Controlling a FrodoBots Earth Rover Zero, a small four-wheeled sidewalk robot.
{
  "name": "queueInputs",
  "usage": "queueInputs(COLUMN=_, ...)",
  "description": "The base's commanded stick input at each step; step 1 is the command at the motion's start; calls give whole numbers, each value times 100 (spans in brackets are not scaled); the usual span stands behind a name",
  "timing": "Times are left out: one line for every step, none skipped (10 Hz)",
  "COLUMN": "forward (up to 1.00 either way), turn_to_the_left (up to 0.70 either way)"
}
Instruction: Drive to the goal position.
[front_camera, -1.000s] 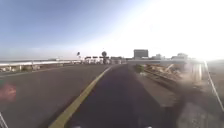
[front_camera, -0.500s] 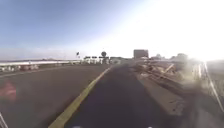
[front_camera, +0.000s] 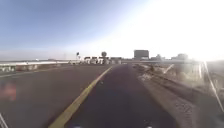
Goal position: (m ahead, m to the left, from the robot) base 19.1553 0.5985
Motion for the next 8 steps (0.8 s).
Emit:
queueInputs(forward=50, turn_to_the_left=0)
queueInputs(forward=50, turn_to_the_left=0)
queueInputs(forward=50, turn_to_the_left=0)
queueInputs(forward=50, turn_to_the_left=0)
queueInputs(forward=50, turn_to_the_left=0)
queueInputs(forward=50, turn_to_the_left=0)
queueInputs(forward=50, turn_to_the_left=0)
queueInputs(forward=50, turn_to_the_left=0)
